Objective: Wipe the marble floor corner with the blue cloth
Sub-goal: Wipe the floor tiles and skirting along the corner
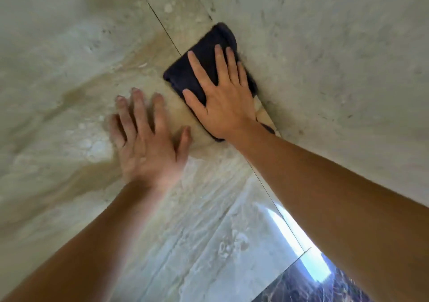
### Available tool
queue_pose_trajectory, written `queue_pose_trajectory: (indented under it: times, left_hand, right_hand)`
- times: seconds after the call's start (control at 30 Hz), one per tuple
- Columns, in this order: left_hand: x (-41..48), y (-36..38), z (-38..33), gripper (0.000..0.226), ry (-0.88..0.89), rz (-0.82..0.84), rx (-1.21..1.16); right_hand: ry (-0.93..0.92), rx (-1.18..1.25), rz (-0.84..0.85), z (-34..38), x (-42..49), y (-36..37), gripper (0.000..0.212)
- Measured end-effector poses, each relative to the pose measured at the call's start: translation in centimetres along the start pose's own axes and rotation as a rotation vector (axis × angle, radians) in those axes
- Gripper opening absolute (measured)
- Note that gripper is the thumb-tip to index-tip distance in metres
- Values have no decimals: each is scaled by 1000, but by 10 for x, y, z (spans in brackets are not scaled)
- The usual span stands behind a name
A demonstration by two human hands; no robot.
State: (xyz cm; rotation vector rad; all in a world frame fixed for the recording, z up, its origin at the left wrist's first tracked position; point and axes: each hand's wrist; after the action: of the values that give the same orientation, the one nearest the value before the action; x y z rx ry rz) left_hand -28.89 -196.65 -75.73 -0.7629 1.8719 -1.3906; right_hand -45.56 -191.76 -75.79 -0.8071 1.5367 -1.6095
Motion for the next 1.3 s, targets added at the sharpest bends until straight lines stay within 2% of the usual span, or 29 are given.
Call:
queue_pose_trajectory:
  times: [0.07, 0.13, 0.23, 0.33, 0.5, 0.57, 0.67, 0.8, 0.9, 0.97, 1.1, 1.3]
  left_hand:
    - [-1, -1, 0, 79, -11, 24, -3]
    - [-1, -5, 1, 78, -3, 29, -26]
    - [1, -8, 0, 79, 28, 74, -26]
    - [11, -8, -1, 82, 12, 147, 4]
    - [13, -18, -7, 83, -52, 250, 3]
    - [11, -30, -10, 83, -45, 305, 39]
    - [17, -44, -2, 81, 38, 302, 84]
    - [34, -66, 15, 78, 210, 235, 235]
    - [56, -72, 28, 92, 270, 276, 313]
    - [74, -68, 34, 97, 309, 285, 267]
    - [114, -67, 49, 94, 206, 238, 134]
    - [152, -74, 64, 118, 130, 291, 176]
  right_hand:
    - [-3, 26, -10, -4, -32, 1, 61]
    - [68, 62, 27, -11, -95, -3, 60]
    - [241, 63, 123, -14, -202, -6, 67]
    - [246, 69, 222, -14, -235, -6, 75]
    - [150, 153, 106, -14, -119, -11, 72]
    - [69, 129, 132, -8, -62, -14, 71]
    - [-2, 75, 158, 6, 7, -13, 72]
    - [-102, 13, 224, 2, 30, -22, 73]
    - [-113, 4, 253, 0, 28, -22, 75]
    - [-62, 25, 219, 5, 30, -17, 75]
    - [26, 36, 212, 25, 51, -12, 74]
    - [-8, -3, 260, 31, 95, -16, 73]
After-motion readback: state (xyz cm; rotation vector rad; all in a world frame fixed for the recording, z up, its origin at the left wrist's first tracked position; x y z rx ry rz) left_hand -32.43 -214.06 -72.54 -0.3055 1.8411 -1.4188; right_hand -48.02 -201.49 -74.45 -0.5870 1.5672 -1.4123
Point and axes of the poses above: each hand's wrist, its own x-axis towards the middle knuckle, its own y-axis out of the palm, z = x × y, and after that the axes turned 2 degrees about -y, right-handed
